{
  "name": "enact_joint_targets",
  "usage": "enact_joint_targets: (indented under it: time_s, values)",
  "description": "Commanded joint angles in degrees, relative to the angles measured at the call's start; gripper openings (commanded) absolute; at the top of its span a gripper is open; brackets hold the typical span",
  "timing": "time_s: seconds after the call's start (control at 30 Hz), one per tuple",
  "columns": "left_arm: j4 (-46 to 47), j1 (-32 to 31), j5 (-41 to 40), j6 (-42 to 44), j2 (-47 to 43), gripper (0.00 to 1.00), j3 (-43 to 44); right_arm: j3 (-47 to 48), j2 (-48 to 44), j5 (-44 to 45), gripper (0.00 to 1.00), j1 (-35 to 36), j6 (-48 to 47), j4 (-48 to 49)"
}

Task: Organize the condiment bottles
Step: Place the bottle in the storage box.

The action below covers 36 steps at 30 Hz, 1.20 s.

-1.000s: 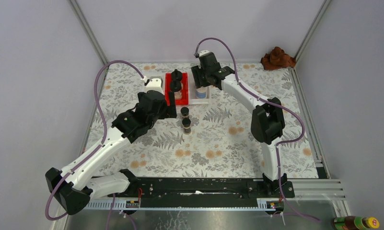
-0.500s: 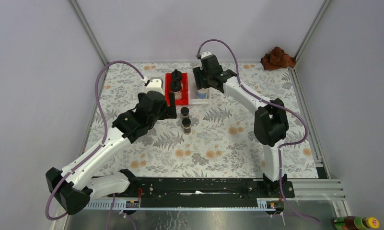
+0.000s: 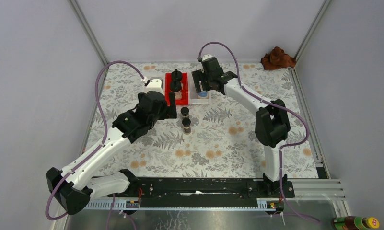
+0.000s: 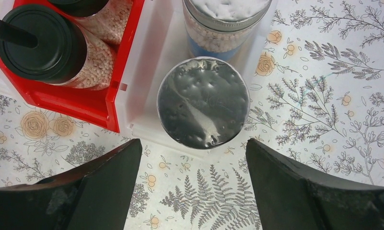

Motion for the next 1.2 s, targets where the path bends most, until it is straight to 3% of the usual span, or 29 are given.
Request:
enact_joint_targets:
  time_s: [0.0,0.83,1.17]
  values:
    - [-0.15,0.21,1.22,-1.14,0.16,0.99,-0.49,1.43,-4.56,0.38,0.87,-0.27,-0.67,-0.51]
    - [-1.09,0.21,1.31,-2.53,-1.48,0.99,-1.96,11.66,2.45,-0.28,0.82,-0.46,-3.22,-4.52]
    - [-1.10,0.20,1.39,-2.00,-1.88,0.99,-2.20,10.37,2.65,-0.03,0.81,-0.70,-2.80,-4.54]
